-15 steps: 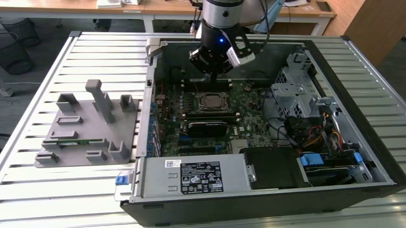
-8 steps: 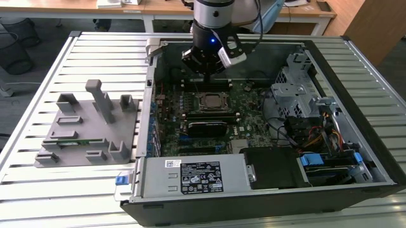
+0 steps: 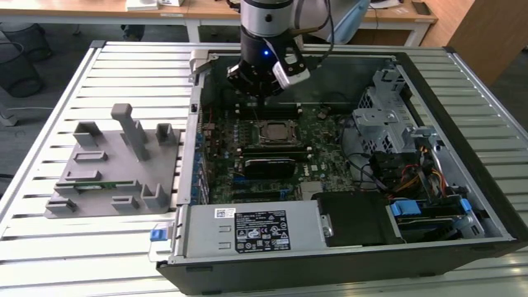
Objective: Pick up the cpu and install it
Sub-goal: 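Install the first cpu locking lever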
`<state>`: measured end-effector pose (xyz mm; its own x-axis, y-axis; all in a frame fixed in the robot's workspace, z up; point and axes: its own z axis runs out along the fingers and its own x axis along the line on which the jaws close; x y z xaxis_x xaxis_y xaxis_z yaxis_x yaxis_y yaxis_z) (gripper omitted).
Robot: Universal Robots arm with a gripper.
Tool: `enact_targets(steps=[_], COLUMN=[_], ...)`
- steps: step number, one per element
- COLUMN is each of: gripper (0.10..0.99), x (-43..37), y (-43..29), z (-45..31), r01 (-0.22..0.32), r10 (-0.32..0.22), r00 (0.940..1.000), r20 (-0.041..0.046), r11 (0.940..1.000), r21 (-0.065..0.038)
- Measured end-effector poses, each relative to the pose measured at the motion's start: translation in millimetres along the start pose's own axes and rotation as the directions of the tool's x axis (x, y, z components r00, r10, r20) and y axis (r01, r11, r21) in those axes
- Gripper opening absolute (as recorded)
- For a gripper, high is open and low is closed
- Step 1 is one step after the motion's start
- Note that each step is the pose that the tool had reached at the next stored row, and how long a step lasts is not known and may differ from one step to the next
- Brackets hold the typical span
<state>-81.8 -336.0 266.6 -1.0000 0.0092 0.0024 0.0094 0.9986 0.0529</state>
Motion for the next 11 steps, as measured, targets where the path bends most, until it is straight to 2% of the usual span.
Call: enact_targets(steps=[8, 11], gripper=[0.106, 0.106], x=[15.2, 18.3], y=[0.0, 1.2], z=[0.9, 1.2], r01=[0.0, 0.0], r10=[0.0, 0.0], r00=[1.0, 1.0], r20=[0.0001, -0.0001], r11=[1.0, 1.0], r21=[0.0, 0.0])
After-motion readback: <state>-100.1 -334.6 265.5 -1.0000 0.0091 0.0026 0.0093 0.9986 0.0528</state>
